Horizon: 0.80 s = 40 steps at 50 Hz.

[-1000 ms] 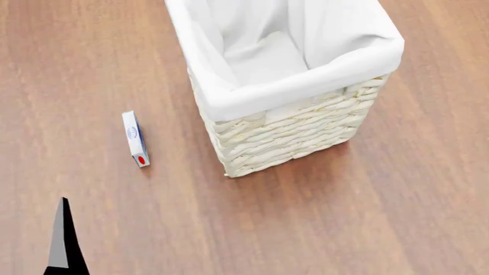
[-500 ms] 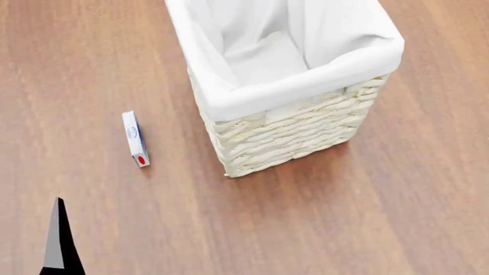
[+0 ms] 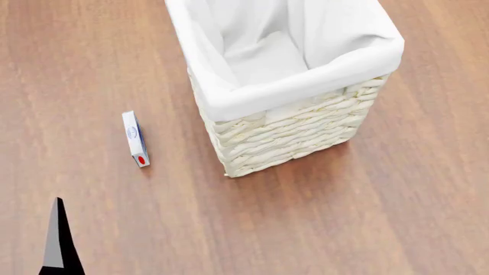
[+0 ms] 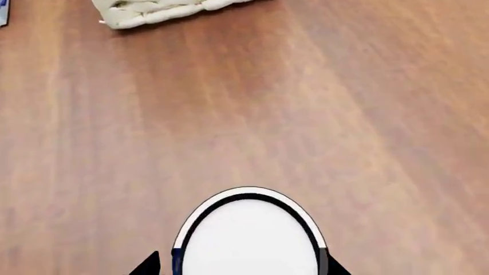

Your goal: Pick up the alphabet soup and the cream cheese box, and put them in the basket.

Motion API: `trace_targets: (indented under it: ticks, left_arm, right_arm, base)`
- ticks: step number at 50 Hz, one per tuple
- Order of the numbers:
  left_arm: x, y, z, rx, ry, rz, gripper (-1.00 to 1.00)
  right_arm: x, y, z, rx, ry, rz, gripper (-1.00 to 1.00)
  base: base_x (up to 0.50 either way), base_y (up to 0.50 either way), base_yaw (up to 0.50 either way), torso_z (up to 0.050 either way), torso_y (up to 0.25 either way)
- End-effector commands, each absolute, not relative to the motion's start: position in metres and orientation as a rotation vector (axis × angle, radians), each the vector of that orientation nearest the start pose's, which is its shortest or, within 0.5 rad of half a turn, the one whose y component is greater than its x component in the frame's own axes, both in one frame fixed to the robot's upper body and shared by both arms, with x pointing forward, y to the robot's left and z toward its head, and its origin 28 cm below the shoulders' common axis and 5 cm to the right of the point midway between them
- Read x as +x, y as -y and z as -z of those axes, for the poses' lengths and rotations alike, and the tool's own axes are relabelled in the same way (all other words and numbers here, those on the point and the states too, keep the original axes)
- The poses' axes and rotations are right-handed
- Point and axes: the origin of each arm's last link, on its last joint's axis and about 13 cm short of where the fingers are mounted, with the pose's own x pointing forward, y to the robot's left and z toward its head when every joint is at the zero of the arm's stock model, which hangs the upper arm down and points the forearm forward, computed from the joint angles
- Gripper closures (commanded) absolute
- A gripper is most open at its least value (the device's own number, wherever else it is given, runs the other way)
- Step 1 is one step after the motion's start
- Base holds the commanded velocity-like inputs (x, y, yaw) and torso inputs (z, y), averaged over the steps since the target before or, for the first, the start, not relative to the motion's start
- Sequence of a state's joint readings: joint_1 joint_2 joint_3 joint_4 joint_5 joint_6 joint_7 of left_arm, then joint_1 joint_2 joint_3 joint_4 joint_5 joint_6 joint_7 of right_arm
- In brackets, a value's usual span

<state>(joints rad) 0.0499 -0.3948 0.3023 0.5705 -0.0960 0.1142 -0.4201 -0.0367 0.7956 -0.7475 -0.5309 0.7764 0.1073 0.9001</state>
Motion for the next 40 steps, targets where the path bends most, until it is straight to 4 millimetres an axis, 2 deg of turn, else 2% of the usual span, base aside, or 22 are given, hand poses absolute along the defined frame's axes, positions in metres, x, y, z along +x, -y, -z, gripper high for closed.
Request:
trace_targets:
  ticks: [1, 12, 15, 16, 31, 37, 40]
  left_arm:
    - [0.177, -0.204, -0.118, 0.052, 0.559, 0.030, -1.00]
    - [0.176, -0.205, -0.120, 0.057, 0.562, 0.026, -1.00]
    - [0.176, -0.204, -0.120, 0.059, 0.562, 0.027, -1.00]
    - [0.177, -0.204, -0.119, 0.061, 0.562, 0.028, -1.00]
    - [0.181, -0.205, -0.116, 0.072, 0.552, 0.021, -1.00]
    - [0.180, -0.206, -0.115, 0.073, 0.550, 0.013, -1.00]
    - [0.181, -0.207, -0.115, 0.077, 0.550, 0.011, -1.00]
  right_arm:
    - [0.126, 0.104, -0.051, 0.001, -0.344, 0.008, -1.00]
    - [0.128, 0.104, -0.041, 0.002, -0.357, -0.001, -1.00]
    - [0.128, 0.104, -0.044, 0.000, -0.358, 0.001, -1.00]
    - [0.128, 0.105, -0.044, -0.003, -0.357, 0.006, 1.00]
    - [0.129, 0.106, -0.037, -0.013, -0.373, 0.007, 1.00]
    - [0.125, 0.105, -0.041, -0.036, -0.342, -0.005, 1.00]
    - [0.123, 0.105, -0.054, -0.063, -0.267, -0.018, 1.00]
  base:
    - [0.00, 0.00, 0.00, 0.000, 0.000]
    - [0.00, 0.00, 0.00, 0.000, 0.000]
    - [0.00, 0.00, 0.00, 0.000, 0.000]
    - [0.00, 0.00, 0.00, 0.000, 0.000]
    - [0.00, 0.00, 0.00, -0.001, -0.001]
    - [0.00, 0.00, 0.00, 0.000, -0.002]
    - [0.00, 0.00, 0.00, 0.000, 0.000]
